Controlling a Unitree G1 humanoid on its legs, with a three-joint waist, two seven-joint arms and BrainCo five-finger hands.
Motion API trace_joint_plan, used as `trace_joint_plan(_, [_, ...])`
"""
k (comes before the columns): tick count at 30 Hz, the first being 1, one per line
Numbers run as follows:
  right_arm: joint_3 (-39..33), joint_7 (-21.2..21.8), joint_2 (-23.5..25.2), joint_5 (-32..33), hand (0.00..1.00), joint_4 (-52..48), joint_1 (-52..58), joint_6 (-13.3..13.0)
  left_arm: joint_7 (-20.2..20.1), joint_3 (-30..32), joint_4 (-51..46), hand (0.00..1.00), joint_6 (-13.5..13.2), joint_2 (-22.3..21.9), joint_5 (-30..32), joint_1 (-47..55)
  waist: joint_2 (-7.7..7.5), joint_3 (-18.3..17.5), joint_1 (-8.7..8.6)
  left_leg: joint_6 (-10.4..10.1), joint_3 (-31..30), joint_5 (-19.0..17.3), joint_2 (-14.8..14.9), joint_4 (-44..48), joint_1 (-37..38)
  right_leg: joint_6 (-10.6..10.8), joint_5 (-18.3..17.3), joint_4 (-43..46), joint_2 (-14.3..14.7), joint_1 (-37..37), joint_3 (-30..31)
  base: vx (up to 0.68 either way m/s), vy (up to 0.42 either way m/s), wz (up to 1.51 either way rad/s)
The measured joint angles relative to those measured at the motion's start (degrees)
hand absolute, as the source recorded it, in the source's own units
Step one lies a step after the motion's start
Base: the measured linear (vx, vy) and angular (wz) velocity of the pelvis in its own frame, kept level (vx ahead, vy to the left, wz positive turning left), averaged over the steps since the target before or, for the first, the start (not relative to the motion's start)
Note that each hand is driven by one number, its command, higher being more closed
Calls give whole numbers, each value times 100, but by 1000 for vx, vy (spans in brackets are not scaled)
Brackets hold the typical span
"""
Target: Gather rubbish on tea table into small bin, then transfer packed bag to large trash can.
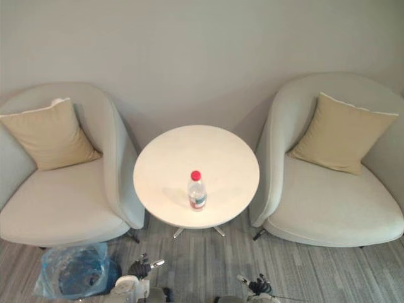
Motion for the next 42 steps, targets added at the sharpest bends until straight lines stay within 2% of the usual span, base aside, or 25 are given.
trace_joint_plan(2, [57, -11, 14, -78, 0, -2, 1, -1, 7, -14, 4, 0, 2, 53, 1, 8, -50, 9, 3, 3, -12, 2, -98, -47, 101, 52, -31, -64, -80, 99, 16, 125, 86, 5])
trace_joint_plan(4, [186, -33, -10, -130, 0, -108, 6, -1, 7, -46, 7, 0, 1, 75, 23, 32, -33, 2, 11, 21, -12, 14, -143, -148, 222, 77, -51, -101, -113, 156, 49, 74, 32, -2])
trace_joint_plan(10, [743, -105, -222, -669, 0, -2299, 465, -56, 12, -431, -1, 0, -3, 206, 224, 82, 53, -20, -7, 100, -82, 93, -129, -415, 207, 67, -45, -190, -16, 39, 92, 20, -33, -3])
trace_joint_plan(14, [745, -108, -560, -1236, 0, -3822, 829, -282, 11, -563, -2, 0, -25, 244, 298, 141, 79, -71, -37, 75, -146, 170, -115, -645, 201, 32, -20, -192, 36, -108, 188, 4, -30, -10])
trace_joint_plan(21, [976, -7, -703, -1650, 0, -4667, 930, -446, -13, -780, -6, 0, -117, 323, 439, 181, 45, -115, -88, 105, -164, 276, -100, -818, 188, 13, 191, -444, 85, -102, 298, 0, -4, -9])
trace_joint_plan(24, [1201, 44, -806, -1651, 0, -4734, 829, -546, -40, -920, -6, 0, -121, 366, 456, 181, 29, -129, -108, 131, -202, 298, -114, -820, 189, 33, 295, -608, 80, -18, 291, -34, 14, 1])
trace_joint_plan(31, [1639, 171, -924, -1654, 0, -4731, 508, -554, -46, -983, -8, 0, -119, 379, 556, 177, 20, -172, -112, 135, -446, 611, -162, -1225, 188, 49, 418, -700, 64, -119, 137, -75, -1, 14])
trace_joint_plan(37, [1897, 180, -952, -1659, 0, -4690, 251, -553, -42, -1092, -13, 0, -120, 405, 558, 178, 25, -178, -103, 125, -532, 655, -165, -1247, 189, 49, 437, -700, 69, -111, 88, -40, -9, 4])
trace_joint_plan(42, [2020, 71, -951, -1658, 0, -4198, -62, -529, -38, -1091, -16, 0, -118, 407, 557, 178, 29, -188, -67, 126, -636, 748, -178, -1409, 183, 48, 449, -769, 73, -111, -11, 3, -12, 10])
